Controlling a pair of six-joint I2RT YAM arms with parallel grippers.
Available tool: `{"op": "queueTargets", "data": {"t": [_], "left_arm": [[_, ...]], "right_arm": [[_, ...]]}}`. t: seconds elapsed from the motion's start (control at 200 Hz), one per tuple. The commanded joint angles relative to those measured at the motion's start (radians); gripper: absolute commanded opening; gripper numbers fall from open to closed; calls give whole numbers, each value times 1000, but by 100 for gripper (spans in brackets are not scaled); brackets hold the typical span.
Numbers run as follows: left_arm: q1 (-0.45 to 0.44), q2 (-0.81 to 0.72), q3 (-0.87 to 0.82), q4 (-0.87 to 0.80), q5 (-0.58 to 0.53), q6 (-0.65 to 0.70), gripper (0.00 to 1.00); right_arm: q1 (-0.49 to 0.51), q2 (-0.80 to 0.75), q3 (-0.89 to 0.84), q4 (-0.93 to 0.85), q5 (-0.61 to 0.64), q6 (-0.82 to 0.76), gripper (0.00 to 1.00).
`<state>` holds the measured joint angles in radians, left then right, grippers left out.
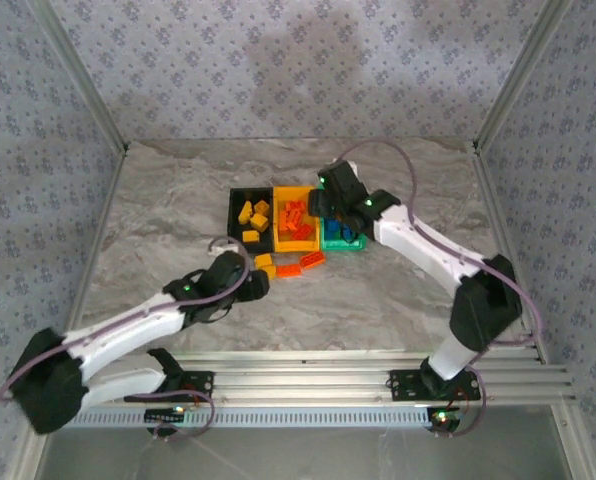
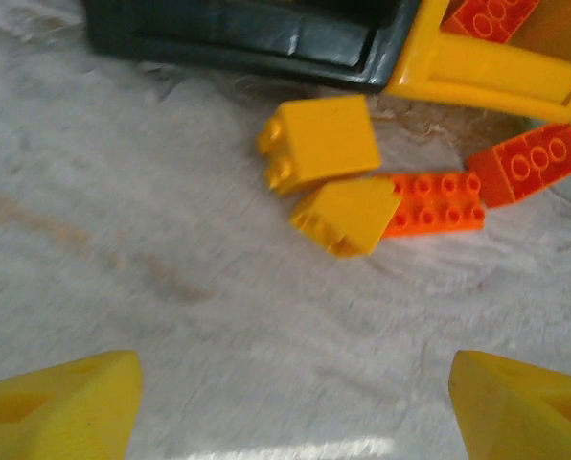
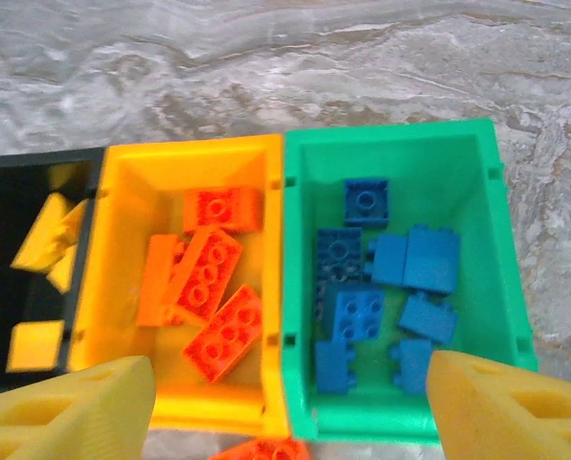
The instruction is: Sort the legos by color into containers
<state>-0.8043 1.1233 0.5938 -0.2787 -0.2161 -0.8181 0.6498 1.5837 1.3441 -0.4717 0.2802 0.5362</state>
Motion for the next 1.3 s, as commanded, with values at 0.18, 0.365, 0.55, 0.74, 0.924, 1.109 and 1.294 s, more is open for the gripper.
{"op": "queueTargets", "data": {"t": [0.18,0.365,0.55,0.74,0.924,1.109,1.294], "left_arm": [[23,355,170,193,-59,15,86],[30,438,162,232,-100,-17,87],[50,426,116,169,-151,-71,73],[63,240,5,71,-171,-89,59],[65,125,5,35,-126,-44,82],[105,219,38,29,-117,-17,86],[120,316,44,108,-76,-1,72]], "right_arm": [[4,-189,-228,32,-2,45,77],[-5,-266,-300,34,-11,45,77],[-13,-317,-344,51,-21,50,77],[-19,-335,-353,64,-34,55,78],[-16,-334,-350,84,-47,58,78],[-15,-337,-349,72,-36,58,78],[-14,-364,-369,72,-39,71,78]]}}
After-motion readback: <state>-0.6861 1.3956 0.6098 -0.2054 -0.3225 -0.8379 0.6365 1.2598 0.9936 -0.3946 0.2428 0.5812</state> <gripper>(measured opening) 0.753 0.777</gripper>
